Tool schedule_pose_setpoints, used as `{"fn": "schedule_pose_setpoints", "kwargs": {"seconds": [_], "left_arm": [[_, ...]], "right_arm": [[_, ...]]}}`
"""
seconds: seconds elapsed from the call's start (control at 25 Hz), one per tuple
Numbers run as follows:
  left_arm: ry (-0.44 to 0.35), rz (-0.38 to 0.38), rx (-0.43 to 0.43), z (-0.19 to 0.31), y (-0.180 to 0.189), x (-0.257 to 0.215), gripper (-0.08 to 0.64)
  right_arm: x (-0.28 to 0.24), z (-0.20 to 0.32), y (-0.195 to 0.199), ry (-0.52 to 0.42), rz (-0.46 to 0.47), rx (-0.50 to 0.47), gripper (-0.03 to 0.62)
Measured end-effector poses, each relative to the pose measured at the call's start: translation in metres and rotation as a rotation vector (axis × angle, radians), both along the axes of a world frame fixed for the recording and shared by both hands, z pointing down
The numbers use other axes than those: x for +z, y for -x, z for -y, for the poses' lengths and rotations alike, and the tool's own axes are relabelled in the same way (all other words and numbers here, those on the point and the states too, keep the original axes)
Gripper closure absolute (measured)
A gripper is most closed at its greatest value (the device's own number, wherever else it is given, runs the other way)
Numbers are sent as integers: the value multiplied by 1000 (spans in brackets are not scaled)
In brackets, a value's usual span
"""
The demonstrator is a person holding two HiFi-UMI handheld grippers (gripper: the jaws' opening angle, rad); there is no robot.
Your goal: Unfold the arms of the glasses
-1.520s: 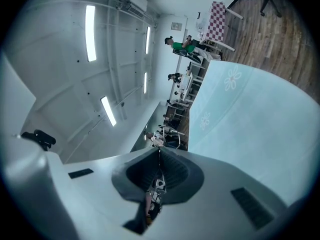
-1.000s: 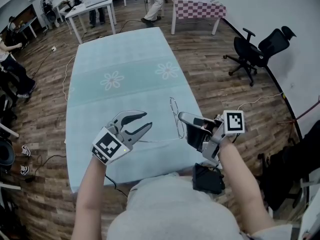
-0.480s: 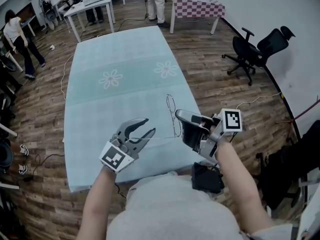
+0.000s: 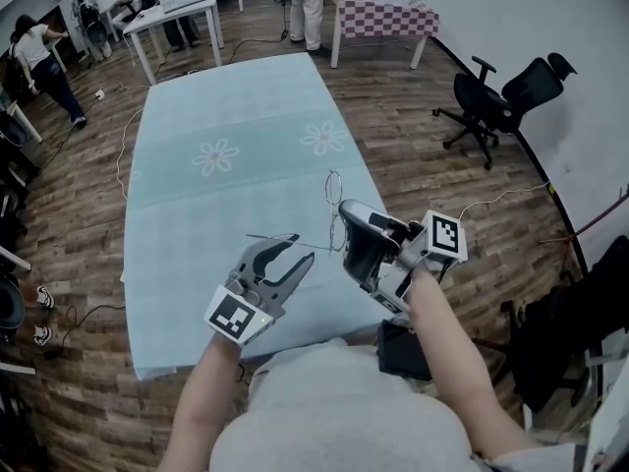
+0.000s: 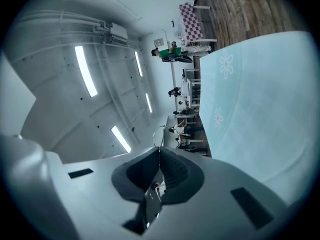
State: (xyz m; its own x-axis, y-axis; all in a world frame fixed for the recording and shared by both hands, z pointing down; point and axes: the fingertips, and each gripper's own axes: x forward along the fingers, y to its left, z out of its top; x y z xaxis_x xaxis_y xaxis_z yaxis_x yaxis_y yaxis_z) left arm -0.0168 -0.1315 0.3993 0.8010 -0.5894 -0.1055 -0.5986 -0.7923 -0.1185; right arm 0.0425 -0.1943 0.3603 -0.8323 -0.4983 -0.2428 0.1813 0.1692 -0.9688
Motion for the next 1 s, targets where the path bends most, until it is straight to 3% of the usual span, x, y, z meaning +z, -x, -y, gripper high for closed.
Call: {"fn": "schedule_pose_setpoints", "kwargs": {"seconds": [0.32, 0.76, 1.0], "left_arm": [[-41, 6, 12, -12, -23, -6, 413], [-37, -17, -20, -1, -30, -8, 415], [-43, 2, -9, 0, -23, -12, 489]], "right_arm": [[10, 7, -11, 71, 92, 77, 581], [26, 12, -13, 138, 148, 100, 581], [23, 14, -9, 140, 150, 97, 581]]}}
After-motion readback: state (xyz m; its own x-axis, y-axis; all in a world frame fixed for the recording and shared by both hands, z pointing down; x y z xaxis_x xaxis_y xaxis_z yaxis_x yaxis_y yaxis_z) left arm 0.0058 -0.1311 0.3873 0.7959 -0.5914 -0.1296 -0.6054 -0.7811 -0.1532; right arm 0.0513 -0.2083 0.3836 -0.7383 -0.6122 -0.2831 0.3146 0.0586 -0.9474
